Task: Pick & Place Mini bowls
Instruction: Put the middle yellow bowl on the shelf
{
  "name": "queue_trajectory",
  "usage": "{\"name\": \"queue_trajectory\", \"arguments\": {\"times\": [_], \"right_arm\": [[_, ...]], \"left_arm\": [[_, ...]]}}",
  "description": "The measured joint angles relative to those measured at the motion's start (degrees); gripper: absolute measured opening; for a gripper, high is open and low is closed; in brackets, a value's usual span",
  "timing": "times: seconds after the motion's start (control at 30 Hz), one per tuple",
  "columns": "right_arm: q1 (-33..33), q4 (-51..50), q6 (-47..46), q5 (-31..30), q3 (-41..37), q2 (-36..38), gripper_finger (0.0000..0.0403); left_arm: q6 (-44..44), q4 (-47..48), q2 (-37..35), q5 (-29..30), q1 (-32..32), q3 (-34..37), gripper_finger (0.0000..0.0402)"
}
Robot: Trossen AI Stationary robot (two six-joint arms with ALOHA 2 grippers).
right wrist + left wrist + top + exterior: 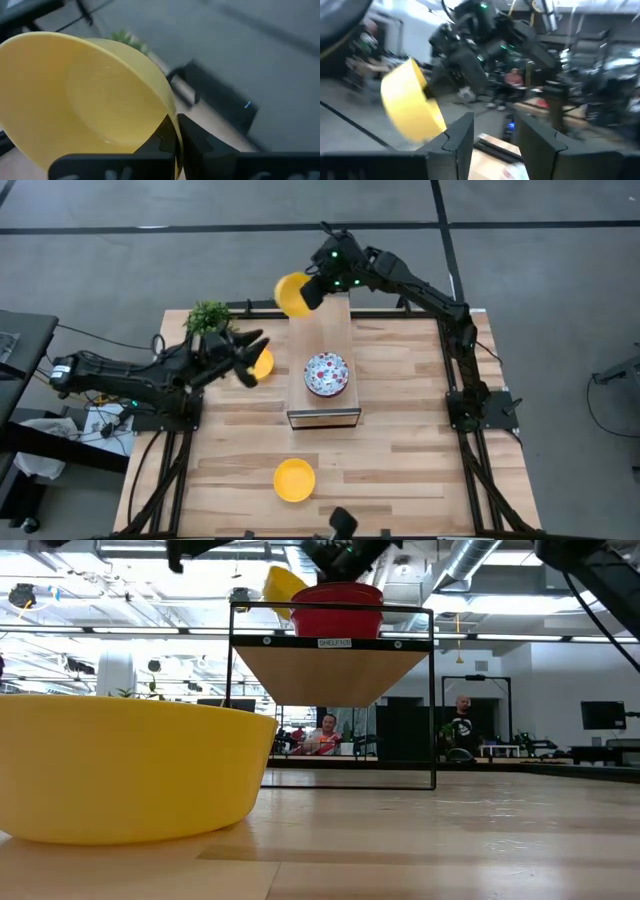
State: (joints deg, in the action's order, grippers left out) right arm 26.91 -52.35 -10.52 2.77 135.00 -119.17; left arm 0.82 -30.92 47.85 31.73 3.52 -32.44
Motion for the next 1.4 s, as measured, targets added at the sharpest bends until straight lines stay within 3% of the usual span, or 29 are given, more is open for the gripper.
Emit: {"name": "queue_trajectory", "arguments": {"times": [0.17,0.33,0.63,0.97,1.4], "right_arm": [[-4.2,5.7,4.7,-15.6,0.0,0.0,0.0],[-8.4,9.9,11.4,-32.0,0.0,0.0,0.0],[-14.6,23.1,27.5,-47.9,0.0,0.0,0.0],[-17.2,26.4,30.5,-52.5,0.0,0.0,0.0],[-18.5,29.2,30.6,-52.2,0.0,-0.1,0.0]], "left_arm": [[-11.1,0.0,5.5,6.4,-2.9,-6.2,0.014],[-15.5,-0.2,7.5,10.3,-4.6,-8.5,0.014],[-15.6,-0.1,9.2,12.7,-7.5,-8.7,0.014],[-15.6,-5.1,9.2,13.7,-9.9,-8.7,0.014],[-15.4,-6.6,9.6,10.9,-12.5,-9.8,0.014]]}}
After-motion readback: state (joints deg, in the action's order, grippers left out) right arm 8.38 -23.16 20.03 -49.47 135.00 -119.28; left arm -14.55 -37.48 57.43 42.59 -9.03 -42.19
